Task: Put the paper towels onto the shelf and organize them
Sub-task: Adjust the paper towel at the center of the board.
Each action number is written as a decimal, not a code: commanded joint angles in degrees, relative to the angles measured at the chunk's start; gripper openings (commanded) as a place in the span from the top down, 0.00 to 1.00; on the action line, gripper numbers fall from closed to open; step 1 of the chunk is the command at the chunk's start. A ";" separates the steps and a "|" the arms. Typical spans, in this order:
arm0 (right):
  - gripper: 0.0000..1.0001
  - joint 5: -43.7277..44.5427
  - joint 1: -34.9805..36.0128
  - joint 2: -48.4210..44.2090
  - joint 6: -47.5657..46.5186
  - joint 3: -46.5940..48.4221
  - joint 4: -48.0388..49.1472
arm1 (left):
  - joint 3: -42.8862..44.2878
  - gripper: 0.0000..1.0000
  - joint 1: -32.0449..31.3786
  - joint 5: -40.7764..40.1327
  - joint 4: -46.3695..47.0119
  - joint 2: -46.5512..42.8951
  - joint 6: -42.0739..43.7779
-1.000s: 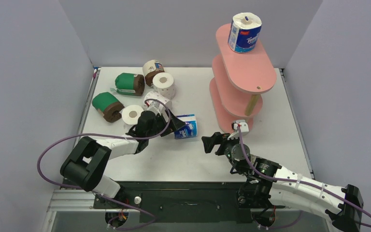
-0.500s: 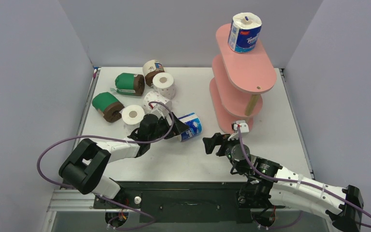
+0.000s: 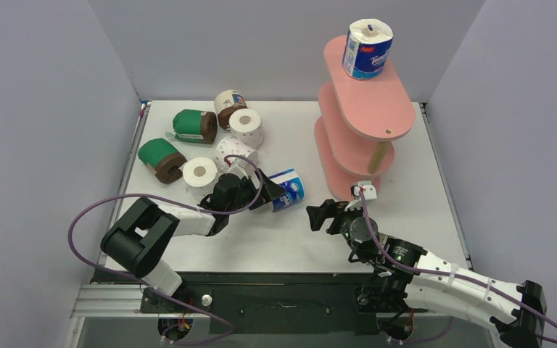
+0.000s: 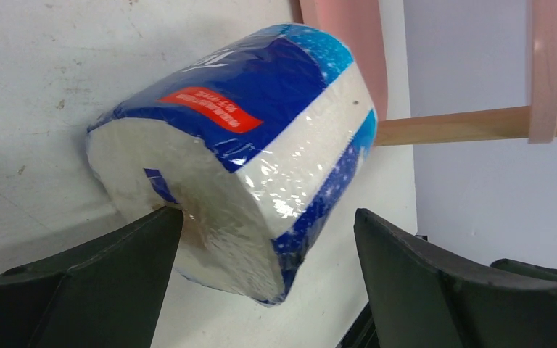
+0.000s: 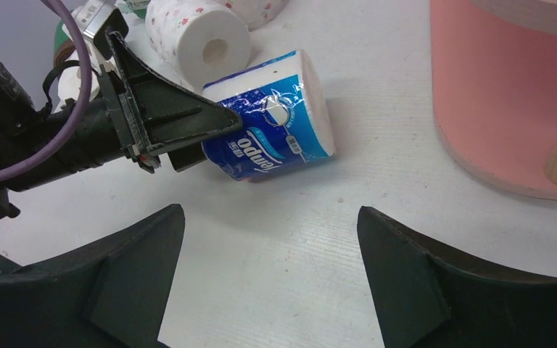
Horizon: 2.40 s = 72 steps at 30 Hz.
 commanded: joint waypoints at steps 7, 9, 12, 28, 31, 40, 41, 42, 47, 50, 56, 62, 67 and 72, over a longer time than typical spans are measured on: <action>0.16 1.69 -0.05 -0.78 0.64 -0.35 0.42 | -1.90 0.21 -0.30 0.17 10.09 3.11 -2.58; 0.16 1.74 -0.04 -0.65 0.63 -0.40 0.52 | -2.23 0.27 -0.28 0.62 11.14 3.00 -2.68; 0.16 1.79 -0.09 -0.66 0.59 -0.39 0.56 | -2.28 0.32 -0.30 0.81 11.19 2.75 -2.68; 0.16 3.22 -0.05 -1.66 0.34 0.53 -1.71 | -1.91 0.64 -0.61 0.62 2.15 -5.46 -0.42; 0.16 3.99 -0.07 -2.70 -0.31 1.04 -3.03 | -0.25 0.65 -0.81 -0.91 -6.95 -9.53 2.36; 0.16 5.20 0.03 -3.99 -3.04 2.72 -9.46 | 9.53 0.67 -7.03 -14.98 -40.94 -22.72 16.76; 0.16 5.53 0.04 -4.03 -3.13 2.65 -9.86 | 10.26 0.67 -8.36 -16.03 -44.40 -23.84 17.41; 0.16 5.66 0.02 -4.23 -3.31 2.56 -9.97 | 10.64 0.67 -8.95 -17.89 -47.42 -24.29 18.36; 0.15 5.74 -0.01 -4.28 -3.43 2.27 -11.04 | 16.15 0.67 -14.69 -24.54 -57.48 -24.75 21.79; 0.15 5.85 0.04 -3.75 -2.91 2.14 -11.35 | 21.03 0.67 -19.76 -30.43 -63.49 -22.51 24.14; 0.15 5.72 0.00 -1.66 -1.12 1.94 -12.17 | 27.43 0.68 -26.30 -36.27 -68.53 -14.92 26.50; 0.10 5.85 0.05 3.64 2.65 3.96 -14.50 | 31.23 0.68 -28.89 -36.66 -71.45 -7.75 27.02; 0.05 9.11 0.12 7.66 7.20 6.31 -17.58 | 31.89 0.66 -29.57 -35.63 -71.42 -5.08 26.94; 0.00 10.17 0.05 7.78 8.46 6.43 -17.97 | 32.31 0.60 -30.15 -35.55 -71.28 -4.20 26.96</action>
